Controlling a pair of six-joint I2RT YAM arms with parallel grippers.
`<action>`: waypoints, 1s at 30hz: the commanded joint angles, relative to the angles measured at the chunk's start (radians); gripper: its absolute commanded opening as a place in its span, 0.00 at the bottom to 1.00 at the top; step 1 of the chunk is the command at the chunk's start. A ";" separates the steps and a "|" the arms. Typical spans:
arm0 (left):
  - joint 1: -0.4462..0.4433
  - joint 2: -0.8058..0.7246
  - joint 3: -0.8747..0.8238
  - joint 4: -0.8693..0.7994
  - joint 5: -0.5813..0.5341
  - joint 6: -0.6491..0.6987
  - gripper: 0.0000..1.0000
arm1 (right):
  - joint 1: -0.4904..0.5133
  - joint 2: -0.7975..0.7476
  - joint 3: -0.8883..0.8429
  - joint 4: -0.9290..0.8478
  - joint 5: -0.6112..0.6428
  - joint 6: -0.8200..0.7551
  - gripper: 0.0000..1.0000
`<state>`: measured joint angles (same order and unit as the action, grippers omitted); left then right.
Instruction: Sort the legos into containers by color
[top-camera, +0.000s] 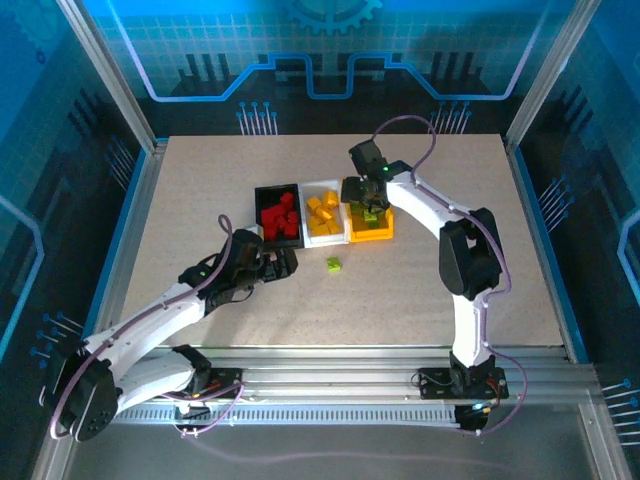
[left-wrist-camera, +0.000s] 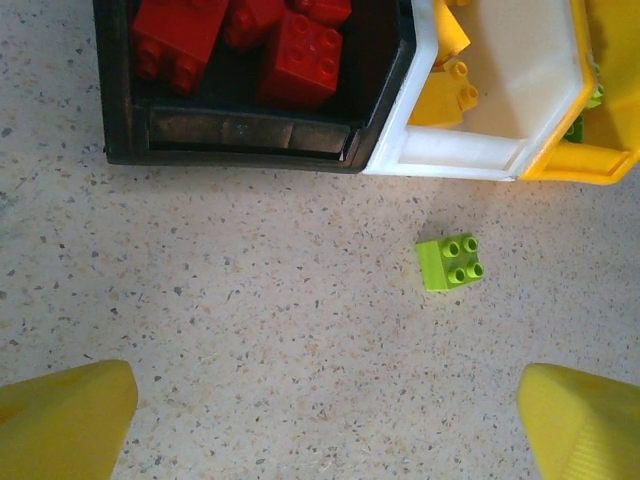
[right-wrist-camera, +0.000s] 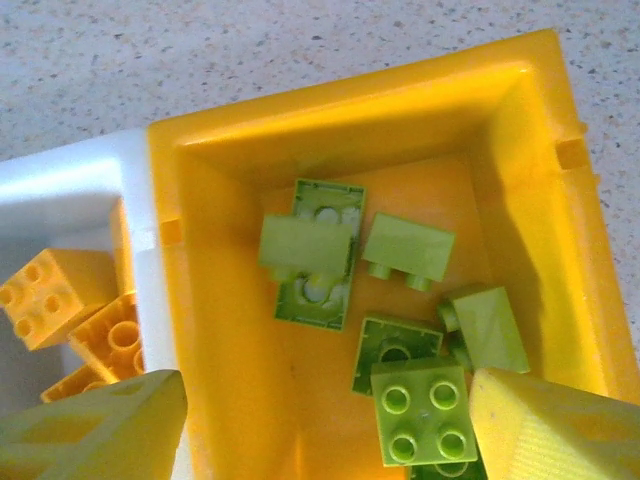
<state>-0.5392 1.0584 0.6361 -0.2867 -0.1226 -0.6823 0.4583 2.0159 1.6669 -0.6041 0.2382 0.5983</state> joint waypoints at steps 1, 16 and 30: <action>0.009 -0.030 0.005 -0.032 -0.011 -0.002 0.99 | 0.044 -0.134 -0.085 0.020 -0.033 -0.014 0.80; 0.018 -0.078 -0.003 -0.066 -0.057 0.001 0.99 | 0.313 -0.194 -0.452 0.157 -0.042 0.019 0.84; 0.019 -0.076 -0.016 -0.050 -0.056 -0.006 0.99 | 0.338 -0.019 -0.344 0.093 0.027 -0.010 0.47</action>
<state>-0.5274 0.9916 0.6342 -0.3351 -0.1631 -0.6823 0.7864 1.9812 1.3090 -0.4973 0.2436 0.5941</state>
